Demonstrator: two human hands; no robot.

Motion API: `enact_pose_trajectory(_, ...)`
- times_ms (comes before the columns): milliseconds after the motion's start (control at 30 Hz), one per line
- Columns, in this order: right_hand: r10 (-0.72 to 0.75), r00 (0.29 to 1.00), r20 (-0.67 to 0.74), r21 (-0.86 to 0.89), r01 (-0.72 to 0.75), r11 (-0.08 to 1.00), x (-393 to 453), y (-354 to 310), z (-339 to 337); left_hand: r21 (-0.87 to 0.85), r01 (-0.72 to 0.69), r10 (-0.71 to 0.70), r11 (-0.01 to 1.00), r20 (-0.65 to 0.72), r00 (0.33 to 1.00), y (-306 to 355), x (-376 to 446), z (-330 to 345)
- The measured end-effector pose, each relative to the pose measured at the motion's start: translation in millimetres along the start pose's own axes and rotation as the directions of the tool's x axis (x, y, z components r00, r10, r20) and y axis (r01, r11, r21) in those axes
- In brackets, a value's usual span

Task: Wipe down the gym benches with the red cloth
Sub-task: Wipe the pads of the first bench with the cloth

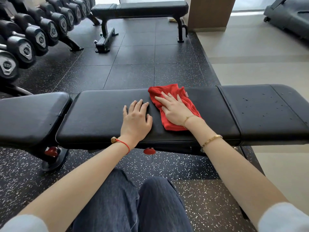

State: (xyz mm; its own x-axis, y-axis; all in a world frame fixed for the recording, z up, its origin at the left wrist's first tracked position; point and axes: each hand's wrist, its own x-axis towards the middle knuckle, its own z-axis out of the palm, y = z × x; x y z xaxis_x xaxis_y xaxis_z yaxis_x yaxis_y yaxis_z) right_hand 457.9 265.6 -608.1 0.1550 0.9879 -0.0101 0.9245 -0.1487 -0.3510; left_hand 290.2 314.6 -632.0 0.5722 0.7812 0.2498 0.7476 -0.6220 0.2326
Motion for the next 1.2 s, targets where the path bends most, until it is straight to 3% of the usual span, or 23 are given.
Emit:
enact_pose_trajectory(200, -0.006, 0.999, -0.033, 0.009, 0.006, 1.000, 25, -9, 3, -0.016, -0.007, 0.007, 1.000, -0.010, 1.000, -2, 0, 0)
enact_pose_trajectory(433, 0.028, 0.993, -0.113, -0.036, -0.033, 0.999, -18, 13, 2, -0.058, -0.026, 0.023, 0.998, -0.040, 0.999, -8, 0, -2)
enact_pose_trajectory(633, 0.164, 0.981, -0.103, -0.047, -0.169, 0.984, -20, 48, -13, -0.046, -0.020, 0.018, 0.999, -0.034, 0.999, -4, -1, 3)
enact_pose_trajectory(767, 0.266, 0.959, -0.100, -0.058, -0.273, 0.960, 4, 35, -14, -0.028, -0.020, 0.018, 0.999, -0.049, 0.999, -4, 1, 3)
enact_pose_trajectory(1033, 0.048, 0.991, -0.124, -0.080, -0.058, 0.995, -61, 17, 3, -0.043, -0.031, 0.028, 0.999, -0.052, 0.998, -7, 0, 2)
enact_pose_trajectory(1200, 0.211, 0.958, -0.193, -0.061, -0.226, 0.972, -90, 65, -14, -0.056, -0.037, 0.034, 0.998, -0.053, 0.998, -8, 0, 2)
